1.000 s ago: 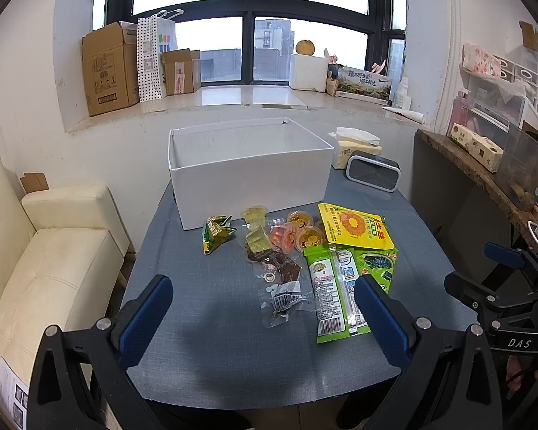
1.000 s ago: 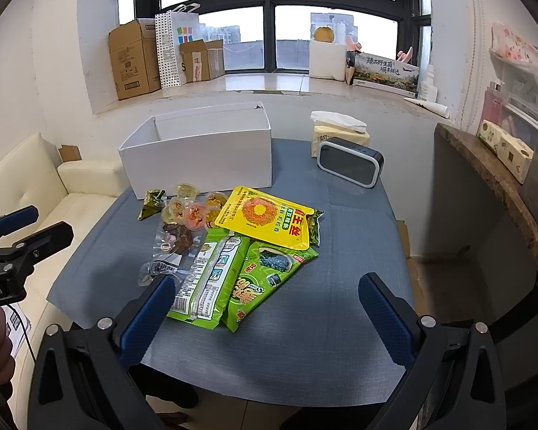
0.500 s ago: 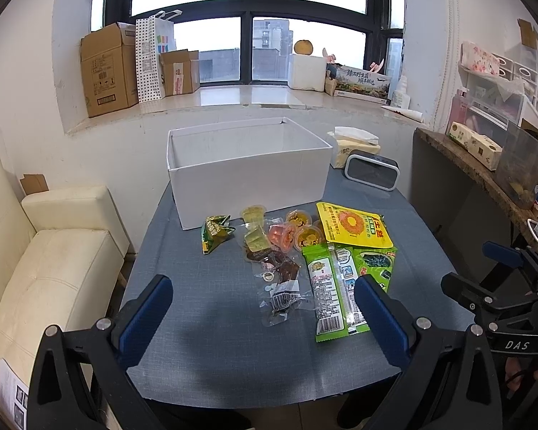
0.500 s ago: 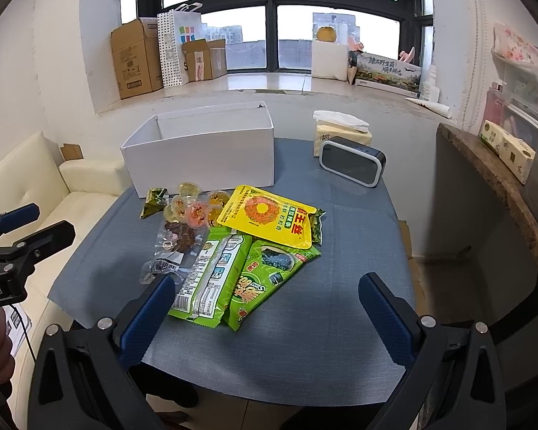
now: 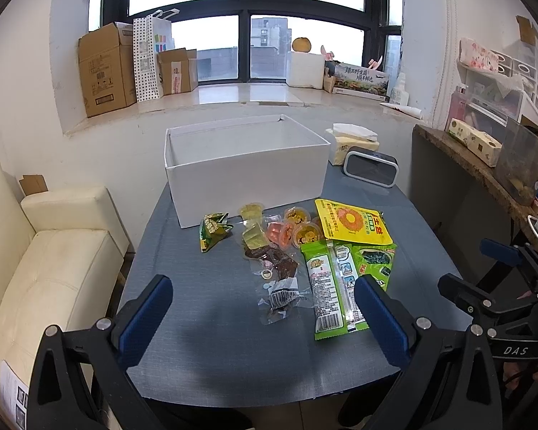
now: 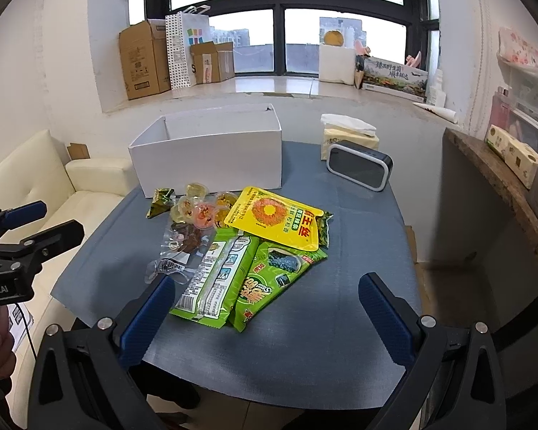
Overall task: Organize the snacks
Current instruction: 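Grasp the yellow sunflower-seed bag with the right gripper while the left gripper grasps the green stick-snack pack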
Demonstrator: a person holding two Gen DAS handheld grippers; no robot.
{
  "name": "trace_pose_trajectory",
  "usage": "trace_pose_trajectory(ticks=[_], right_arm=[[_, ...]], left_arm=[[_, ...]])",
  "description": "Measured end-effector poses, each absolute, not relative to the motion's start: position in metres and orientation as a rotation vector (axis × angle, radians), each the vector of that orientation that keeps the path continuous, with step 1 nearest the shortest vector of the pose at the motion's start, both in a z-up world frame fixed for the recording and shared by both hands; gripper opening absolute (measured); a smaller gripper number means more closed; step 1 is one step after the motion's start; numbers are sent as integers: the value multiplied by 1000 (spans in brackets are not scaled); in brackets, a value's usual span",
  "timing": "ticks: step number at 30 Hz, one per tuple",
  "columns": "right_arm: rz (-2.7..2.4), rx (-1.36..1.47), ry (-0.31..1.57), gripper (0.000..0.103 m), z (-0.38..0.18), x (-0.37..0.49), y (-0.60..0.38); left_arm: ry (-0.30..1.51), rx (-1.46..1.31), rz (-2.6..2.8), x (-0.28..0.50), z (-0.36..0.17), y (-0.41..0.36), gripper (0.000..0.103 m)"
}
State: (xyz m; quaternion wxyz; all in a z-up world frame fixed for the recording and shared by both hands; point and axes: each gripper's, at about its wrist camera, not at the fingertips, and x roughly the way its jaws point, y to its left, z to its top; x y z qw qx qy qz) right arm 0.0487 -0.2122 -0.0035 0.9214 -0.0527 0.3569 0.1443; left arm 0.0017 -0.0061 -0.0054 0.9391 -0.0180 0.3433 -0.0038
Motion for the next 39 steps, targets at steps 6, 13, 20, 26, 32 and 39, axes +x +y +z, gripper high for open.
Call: trace_pose_trajectory(ticks=[6,13,20,26,32,39], right_arm=[[277,-143,684,103,-8,53,-214],[283,-251,697,103,-31,98,-207],[344,-384,769,103,-82,165,-170],[327,-435,809,103,-106,206,-153],[341,-395,829,53,-104,215,-159],[395,-362,800,18,-81,200,-169]], left_arm=[[711,-44,-12,5,-9,-4,103],[731,-49,-17,11,-18,-3,103],[748,-57,-5,16,-25,6,103],[761,-76,14,23,-31,19,103],[777,-92,15,29,-39,23,103],[790,-77,-7,37,-46,14,103]])
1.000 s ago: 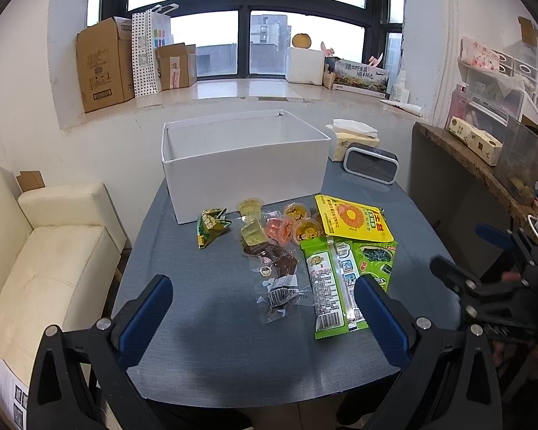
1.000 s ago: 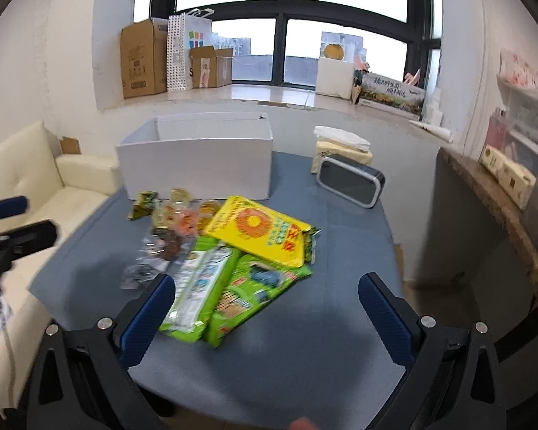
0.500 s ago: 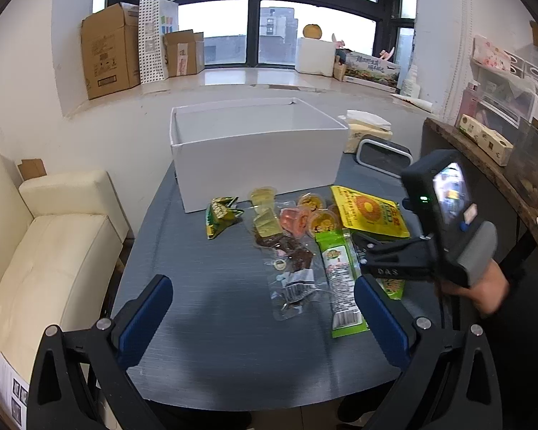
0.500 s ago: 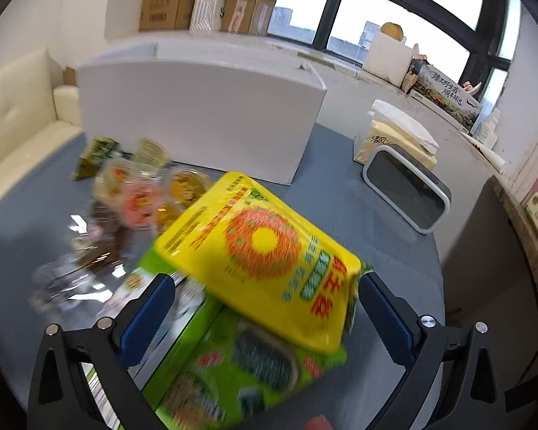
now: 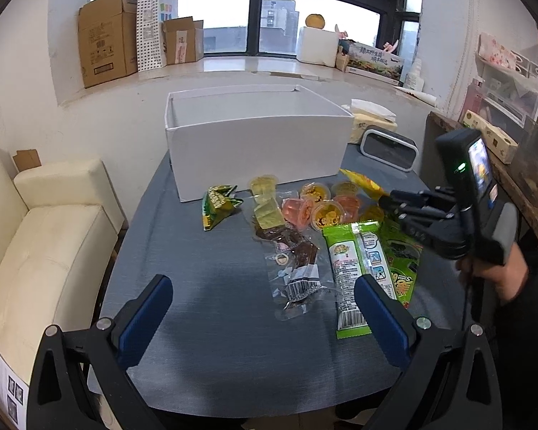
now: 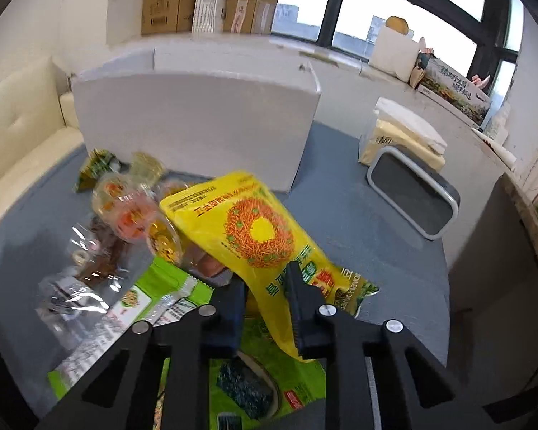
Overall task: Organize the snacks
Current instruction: 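Grasp the yellow sunflower-seed bag with the right gripper while the left gripper grasps the green stick-snack pack, then carry both bags over the white box and release them inside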
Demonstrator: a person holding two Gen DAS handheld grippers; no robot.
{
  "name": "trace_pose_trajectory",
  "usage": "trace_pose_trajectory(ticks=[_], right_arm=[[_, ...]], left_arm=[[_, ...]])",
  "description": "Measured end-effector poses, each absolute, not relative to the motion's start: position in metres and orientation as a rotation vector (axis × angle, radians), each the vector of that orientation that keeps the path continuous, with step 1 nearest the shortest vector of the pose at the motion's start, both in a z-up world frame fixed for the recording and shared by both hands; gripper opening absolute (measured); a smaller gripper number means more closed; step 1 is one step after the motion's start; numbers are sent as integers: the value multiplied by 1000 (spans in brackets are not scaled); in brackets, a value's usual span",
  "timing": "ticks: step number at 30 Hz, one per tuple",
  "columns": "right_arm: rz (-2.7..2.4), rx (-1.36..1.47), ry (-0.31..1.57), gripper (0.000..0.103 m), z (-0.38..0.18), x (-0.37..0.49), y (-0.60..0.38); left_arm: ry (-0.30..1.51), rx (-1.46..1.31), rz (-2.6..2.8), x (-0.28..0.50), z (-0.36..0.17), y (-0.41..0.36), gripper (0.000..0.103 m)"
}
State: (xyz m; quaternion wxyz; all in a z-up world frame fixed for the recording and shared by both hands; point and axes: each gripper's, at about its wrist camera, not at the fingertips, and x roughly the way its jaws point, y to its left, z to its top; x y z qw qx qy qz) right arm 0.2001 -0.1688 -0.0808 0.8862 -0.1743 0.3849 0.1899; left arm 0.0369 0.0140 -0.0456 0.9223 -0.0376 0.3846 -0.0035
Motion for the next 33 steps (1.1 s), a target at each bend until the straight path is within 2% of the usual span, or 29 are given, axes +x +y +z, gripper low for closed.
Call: trace_pose_trajectory(ticks=[3,4,6,14,24,27,30,33], right_arm=[[420,-334,786,13,-67,196,-174],[425,-317,781,7,-62,194,-177],[429,-283,767,3,-49,191,-185],[459,-135,731,2,-16,169,-222],[486,-32,758,2,-23,131,-259],[493,13,756,2,-23,122,-269],[500,23,747,2,-22,116,-274],[500,34,749,2,-22,115,-276]], left_arm=[[796,-78,-13,40,-49,13,103],[800,-86,-24,41,-51,13,103],[815,-100,-48,43,-55,12,103],[865,-79,-167,60,-73,-28,103],[999,-69,-255,127,-114,-95,103],[1058,-84,-239,140,-131,-95,96],[1051,-77,-250,143,-134,-93,77],[1049,-102,-268,144,-133,-88,69]])
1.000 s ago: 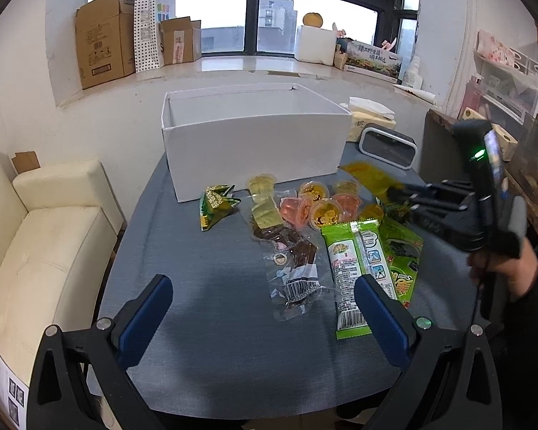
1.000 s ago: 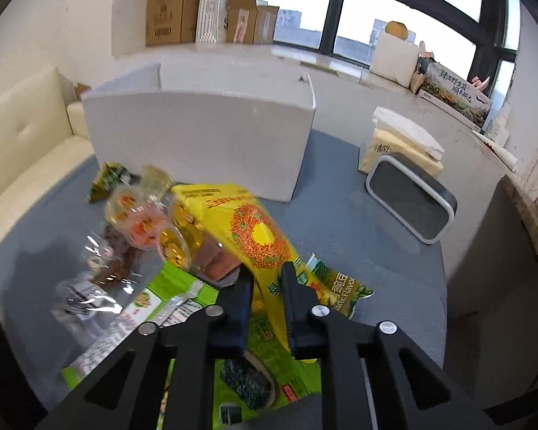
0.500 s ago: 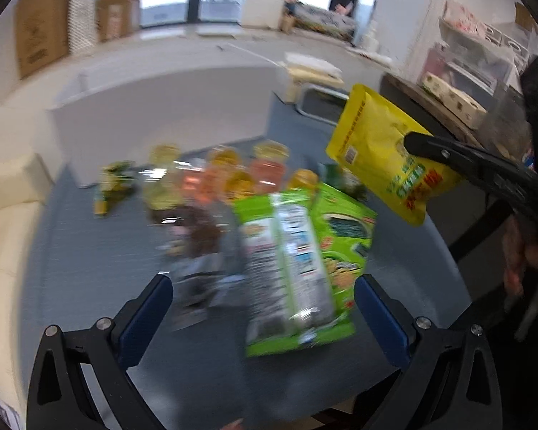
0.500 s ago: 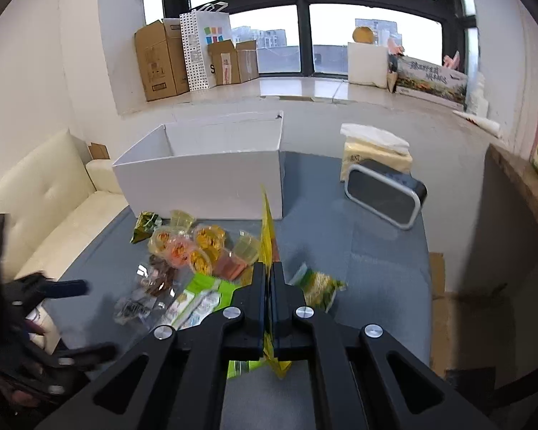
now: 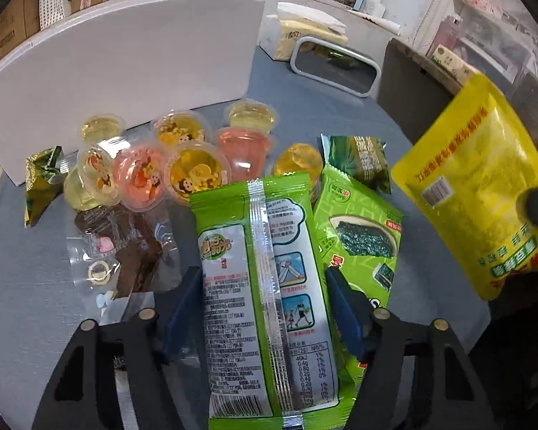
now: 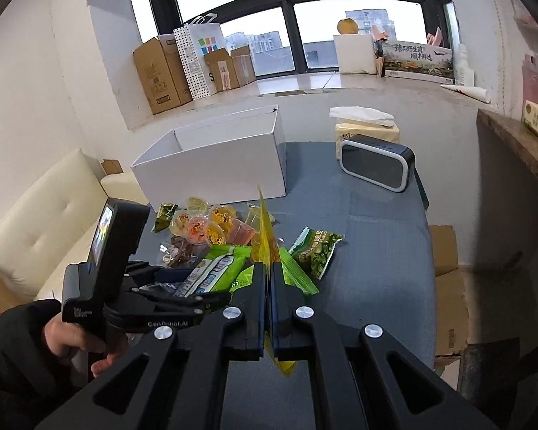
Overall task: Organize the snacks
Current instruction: 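Carry both bags over the white box and release them inside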
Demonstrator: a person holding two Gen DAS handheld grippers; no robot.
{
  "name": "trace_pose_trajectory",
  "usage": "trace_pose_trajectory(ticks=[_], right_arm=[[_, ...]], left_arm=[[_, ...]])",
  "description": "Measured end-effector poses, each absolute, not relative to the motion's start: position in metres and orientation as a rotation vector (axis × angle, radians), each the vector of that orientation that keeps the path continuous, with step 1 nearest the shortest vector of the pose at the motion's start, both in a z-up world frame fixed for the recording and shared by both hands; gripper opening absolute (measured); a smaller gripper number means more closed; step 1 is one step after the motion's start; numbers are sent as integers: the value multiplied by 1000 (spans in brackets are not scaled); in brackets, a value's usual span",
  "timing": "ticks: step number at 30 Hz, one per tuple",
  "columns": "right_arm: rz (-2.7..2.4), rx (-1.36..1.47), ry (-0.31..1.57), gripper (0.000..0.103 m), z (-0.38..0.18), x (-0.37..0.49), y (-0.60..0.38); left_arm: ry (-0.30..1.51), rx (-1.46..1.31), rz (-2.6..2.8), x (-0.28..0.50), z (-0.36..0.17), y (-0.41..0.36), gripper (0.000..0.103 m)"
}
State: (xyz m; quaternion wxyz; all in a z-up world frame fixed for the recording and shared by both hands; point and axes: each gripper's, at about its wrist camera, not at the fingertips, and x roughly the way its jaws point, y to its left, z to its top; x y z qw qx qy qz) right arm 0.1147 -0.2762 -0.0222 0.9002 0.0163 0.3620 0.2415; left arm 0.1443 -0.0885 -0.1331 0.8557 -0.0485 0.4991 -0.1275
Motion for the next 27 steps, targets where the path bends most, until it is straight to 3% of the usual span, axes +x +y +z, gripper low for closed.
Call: trace_pose_trajectory(ticks=[1,15,27], right_arm=[[502,39,748,2,-22,115,-277],[537,28,707,2,2,133,-254],[628,-46,575,2,64,238,-144]], left_arm=[[1045,-106,-273,143,-132,-87,65],[735,-134,-285,94,-24,-41,64],[601,-159,-79,206,45,80,64]])
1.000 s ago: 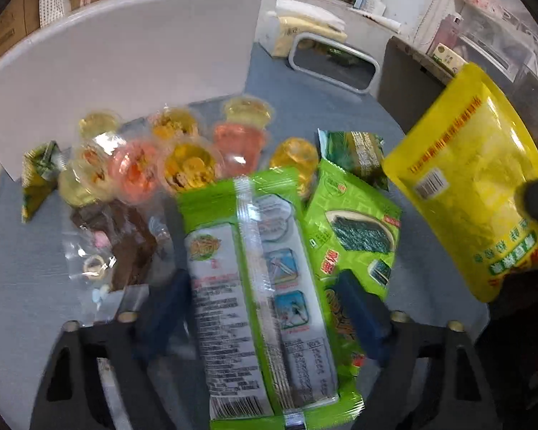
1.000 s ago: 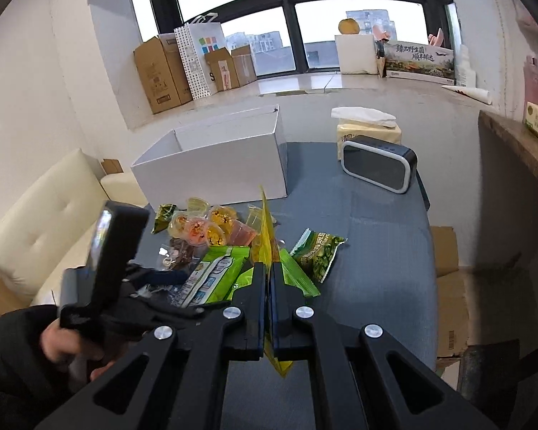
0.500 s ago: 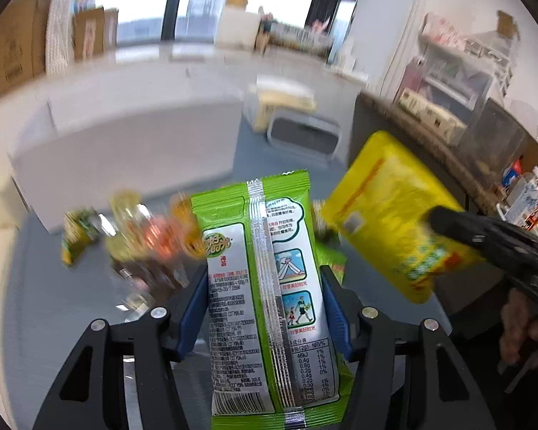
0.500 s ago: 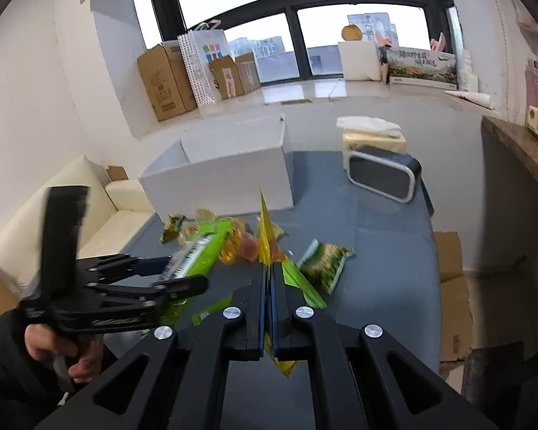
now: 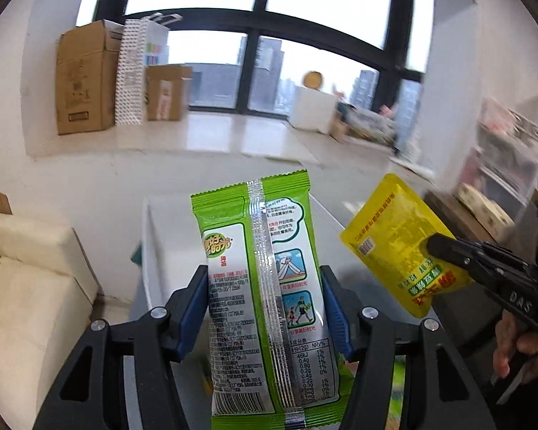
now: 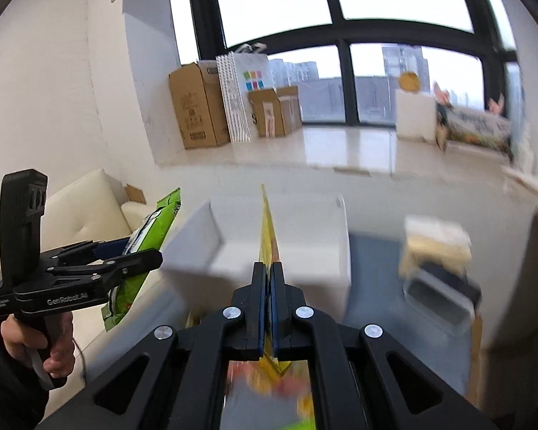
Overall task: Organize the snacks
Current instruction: 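Carry both bags over the white box and release them inside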
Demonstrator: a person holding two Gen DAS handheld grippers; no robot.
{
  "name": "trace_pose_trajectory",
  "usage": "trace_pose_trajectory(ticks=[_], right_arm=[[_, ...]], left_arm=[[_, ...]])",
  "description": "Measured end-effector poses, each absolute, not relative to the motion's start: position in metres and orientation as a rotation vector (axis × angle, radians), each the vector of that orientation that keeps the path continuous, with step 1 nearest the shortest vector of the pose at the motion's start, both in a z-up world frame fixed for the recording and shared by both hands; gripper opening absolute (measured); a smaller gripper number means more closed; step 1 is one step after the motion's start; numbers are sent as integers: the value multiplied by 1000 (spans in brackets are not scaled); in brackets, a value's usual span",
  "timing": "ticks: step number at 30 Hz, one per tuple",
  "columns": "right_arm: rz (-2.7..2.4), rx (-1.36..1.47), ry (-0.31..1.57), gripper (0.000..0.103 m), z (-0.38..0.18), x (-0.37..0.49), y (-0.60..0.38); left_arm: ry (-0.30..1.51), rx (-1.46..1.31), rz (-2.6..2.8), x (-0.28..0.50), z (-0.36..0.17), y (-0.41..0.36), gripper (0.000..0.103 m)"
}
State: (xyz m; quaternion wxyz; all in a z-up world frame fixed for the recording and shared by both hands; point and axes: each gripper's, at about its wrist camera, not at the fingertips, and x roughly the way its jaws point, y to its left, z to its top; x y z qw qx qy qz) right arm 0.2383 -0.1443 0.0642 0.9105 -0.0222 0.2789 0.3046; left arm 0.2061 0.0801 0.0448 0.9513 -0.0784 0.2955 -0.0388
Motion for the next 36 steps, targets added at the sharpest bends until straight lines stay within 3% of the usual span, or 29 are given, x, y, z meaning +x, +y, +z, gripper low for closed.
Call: trace_pose_trajectory(ticks=[8,10,11,13,14,15,25,36], right_arm=[[617,-12,673,2,56,336,-77],[605,-12,690,2,51,350,-70],[598,-6,706,4,47,357,-68],[544,-8,741,36,39,368,-68],[491,-16,752,83,36,371,-69],[475,-5,743,103,34,371,-72],[443,37,665,103,40,338,-105],[395,141,729,103,15,239,-166]], left_arm=[[666,-138,5,308,21,111,66],[709,-164,-3,327,6,116,76],[731,-175,-9,331,0,118,90],[779,-160,30,339,-14,120,103],[780,-150,48,339,-18,120,103],[784,-147,50,339,-22,121,103],[753,-105,54,302,-15,112,103],[698,-23,39,196,-4,63,103]])
